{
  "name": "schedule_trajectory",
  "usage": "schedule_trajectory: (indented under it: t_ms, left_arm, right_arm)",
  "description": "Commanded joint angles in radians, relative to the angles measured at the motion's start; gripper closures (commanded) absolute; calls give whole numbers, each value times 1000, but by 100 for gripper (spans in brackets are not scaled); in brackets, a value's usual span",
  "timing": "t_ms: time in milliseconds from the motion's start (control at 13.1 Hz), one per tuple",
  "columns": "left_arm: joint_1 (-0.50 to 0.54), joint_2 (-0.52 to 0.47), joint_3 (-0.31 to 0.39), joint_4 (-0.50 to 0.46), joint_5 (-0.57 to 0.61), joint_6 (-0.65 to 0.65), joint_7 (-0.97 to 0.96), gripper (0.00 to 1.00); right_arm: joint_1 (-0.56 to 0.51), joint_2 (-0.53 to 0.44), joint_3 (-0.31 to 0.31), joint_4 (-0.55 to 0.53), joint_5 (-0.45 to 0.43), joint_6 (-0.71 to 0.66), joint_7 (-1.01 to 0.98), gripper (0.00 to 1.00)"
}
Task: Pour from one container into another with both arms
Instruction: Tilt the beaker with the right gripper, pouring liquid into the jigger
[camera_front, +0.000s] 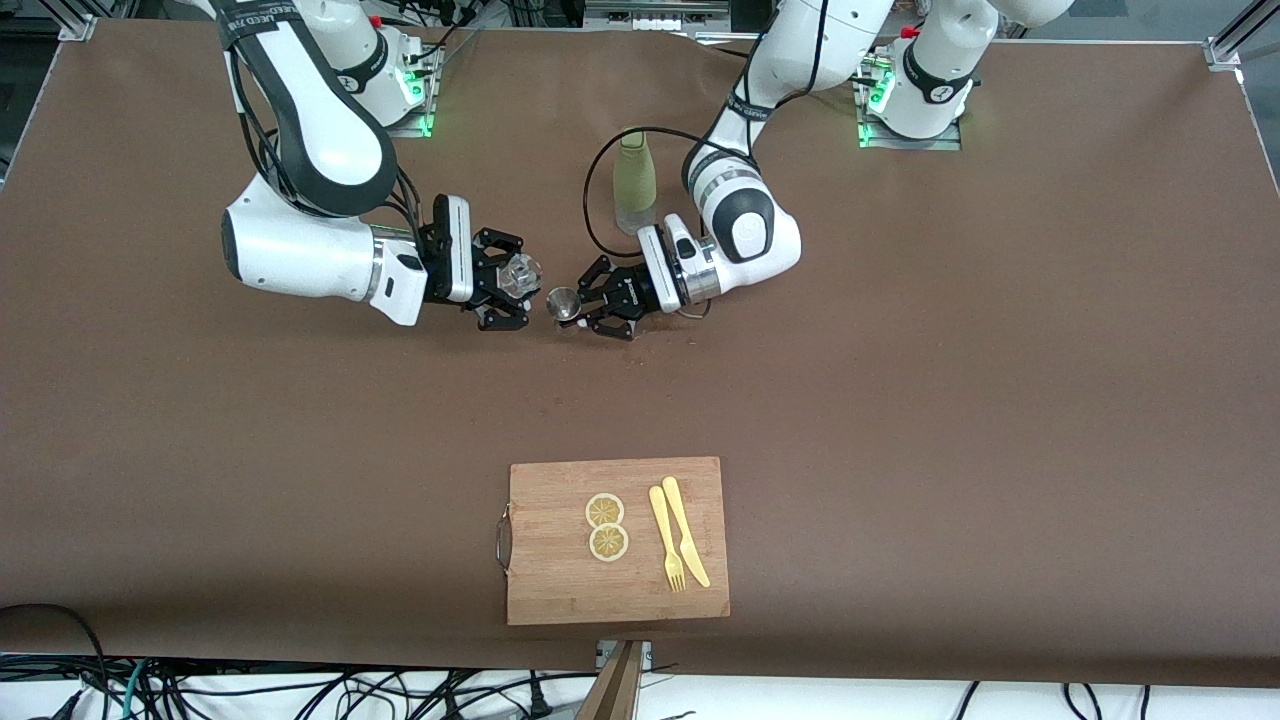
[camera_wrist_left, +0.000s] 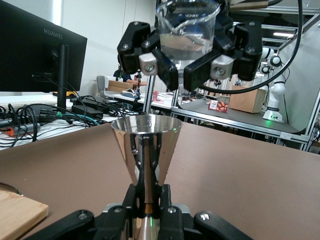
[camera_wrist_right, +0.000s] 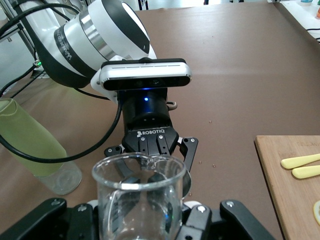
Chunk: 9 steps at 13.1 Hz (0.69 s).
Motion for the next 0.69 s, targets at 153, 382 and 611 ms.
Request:
schedule_trajectory:
  t_ms: [153, 382, 611]
  left_arm:
    - [1, -39, -24, -16, -125, 22, 28, 100]
    - [4, -39, -24, -18, -125, 22, 28, 100]
    - [4, -39, -25, -18, -125, 22, 28, 100]
  right_arm:
    - [11, -35, 28, 1, -113, 24, 125, 96]
    - [11, -36, 30, 1, -118, 24, 127, 96]
    - [11, -53, 30, 1, -145, 24, 144, 96]
